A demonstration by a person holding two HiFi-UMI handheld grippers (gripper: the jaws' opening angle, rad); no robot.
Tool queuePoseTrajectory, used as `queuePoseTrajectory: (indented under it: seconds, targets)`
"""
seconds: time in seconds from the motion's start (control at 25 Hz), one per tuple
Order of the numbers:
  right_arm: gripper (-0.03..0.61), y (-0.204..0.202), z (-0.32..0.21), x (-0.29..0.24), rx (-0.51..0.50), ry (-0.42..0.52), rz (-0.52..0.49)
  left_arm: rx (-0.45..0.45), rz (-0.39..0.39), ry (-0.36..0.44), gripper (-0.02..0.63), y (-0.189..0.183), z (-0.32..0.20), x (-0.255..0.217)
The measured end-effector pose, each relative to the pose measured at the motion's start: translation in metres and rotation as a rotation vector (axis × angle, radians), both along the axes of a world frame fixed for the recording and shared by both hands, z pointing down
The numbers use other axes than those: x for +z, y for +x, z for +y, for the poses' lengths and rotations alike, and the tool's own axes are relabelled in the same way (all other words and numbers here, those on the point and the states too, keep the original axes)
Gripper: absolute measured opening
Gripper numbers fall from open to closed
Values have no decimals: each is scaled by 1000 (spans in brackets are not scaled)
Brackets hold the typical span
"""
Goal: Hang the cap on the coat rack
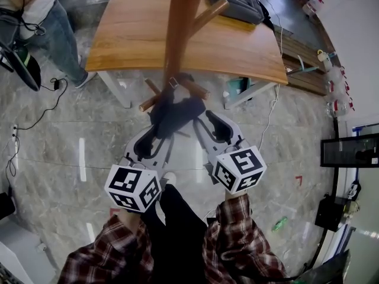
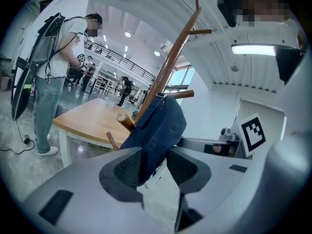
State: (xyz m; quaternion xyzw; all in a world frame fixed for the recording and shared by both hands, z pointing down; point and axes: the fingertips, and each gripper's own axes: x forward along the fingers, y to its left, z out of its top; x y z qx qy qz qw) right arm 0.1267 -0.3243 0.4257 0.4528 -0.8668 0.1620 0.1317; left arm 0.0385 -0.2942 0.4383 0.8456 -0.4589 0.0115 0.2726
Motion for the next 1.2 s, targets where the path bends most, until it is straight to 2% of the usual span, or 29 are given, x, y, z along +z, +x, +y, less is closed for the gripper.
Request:
queuePoseTrajectory:
  seconds: [0.4,0.6,0.72,0.76,0.84,0.96,1.2]
  targets:
    - [132,2,25,-12,38,28,-16,13,-25,-6,135,-13,24,-3]
    - [120,-2,43,-44,81,83,-70,66,-30,126,133,-7,29,-61]
    - [29,1,58,-71,117,143,-110,118,1,205,131,9,33,-101]
    - [17,1,61,-81,122,163,-119,130,9,229,127,13,33,-112]
    - [12,0,69,-102,122,195,-138,149,14,271,63,20,36,-134]
    - [11,-1,84,-131,121,232,-158,180,20,309,12,31,45,-160]
    - [11,9,98,-152,179,283,-141,265,63,333,11,52,59,-176]
